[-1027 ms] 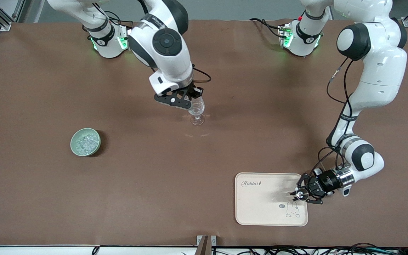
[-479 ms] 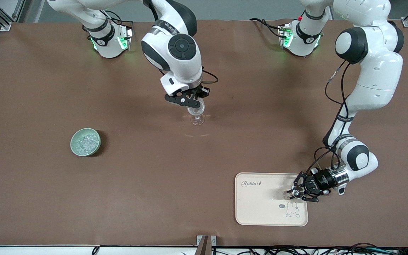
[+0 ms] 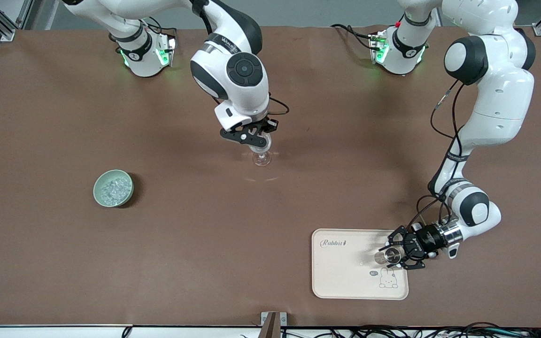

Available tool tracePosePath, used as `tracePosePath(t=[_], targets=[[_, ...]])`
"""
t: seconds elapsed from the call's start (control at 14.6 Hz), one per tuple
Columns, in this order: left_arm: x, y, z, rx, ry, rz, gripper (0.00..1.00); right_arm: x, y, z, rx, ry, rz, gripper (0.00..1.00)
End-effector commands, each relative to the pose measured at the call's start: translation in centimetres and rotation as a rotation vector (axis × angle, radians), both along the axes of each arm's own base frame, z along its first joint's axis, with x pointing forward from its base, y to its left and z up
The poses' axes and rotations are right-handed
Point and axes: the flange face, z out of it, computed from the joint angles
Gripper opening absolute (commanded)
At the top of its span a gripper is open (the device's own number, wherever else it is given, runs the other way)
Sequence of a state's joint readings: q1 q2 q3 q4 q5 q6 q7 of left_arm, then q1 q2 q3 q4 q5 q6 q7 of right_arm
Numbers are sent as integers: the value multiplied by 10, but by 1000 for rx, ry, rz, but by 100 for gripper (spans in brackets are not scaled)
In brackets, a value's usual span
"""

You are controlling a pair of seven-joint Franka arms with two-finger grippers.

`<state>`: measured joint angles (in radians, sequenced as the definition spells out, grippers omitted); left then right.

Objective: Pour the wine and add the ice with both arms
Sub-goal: 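Set the left gripper's jigger on the tray while the right gripper positions ice, then open the right gripper over the glass while the left gripper withdraws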

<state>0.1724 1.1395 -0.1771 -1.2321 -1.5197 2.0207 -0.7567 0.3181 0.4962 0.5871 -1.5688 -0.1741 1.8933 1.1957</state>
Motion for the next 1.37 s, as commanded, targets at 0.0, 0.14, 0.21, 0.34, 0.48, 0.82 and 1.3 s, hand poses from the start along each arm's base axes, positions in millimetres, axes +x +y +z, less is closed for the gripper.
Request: tracePosePath(t=[0.0,0.14,0.21,0.34,0.48,0.82,1.3], targets=[[5,40,21,72,-44,-20,100,-2,4,3,0,-30,-10,18],[5,65,67,204,-105,-165,100,-2,4,-1,-2,-23,-10,22],[0,81,84,237,-101,-234,100,-2,4,-1,-2,-25,-9,24],[-8,108,122,291,-70,-325,100,-3,5,-1,-3,-23,-8,27],[-11,108,173,402,-51,-413,100,-3,4,-2,-6,-20,-7,30],[-19,39,287,664,-130,-625,100,-6,6,-3,-8,-17,-1,50],[-59,-94,363,1098,-288,-1088,100,17,-16,27,-1,-49,-35,100]])
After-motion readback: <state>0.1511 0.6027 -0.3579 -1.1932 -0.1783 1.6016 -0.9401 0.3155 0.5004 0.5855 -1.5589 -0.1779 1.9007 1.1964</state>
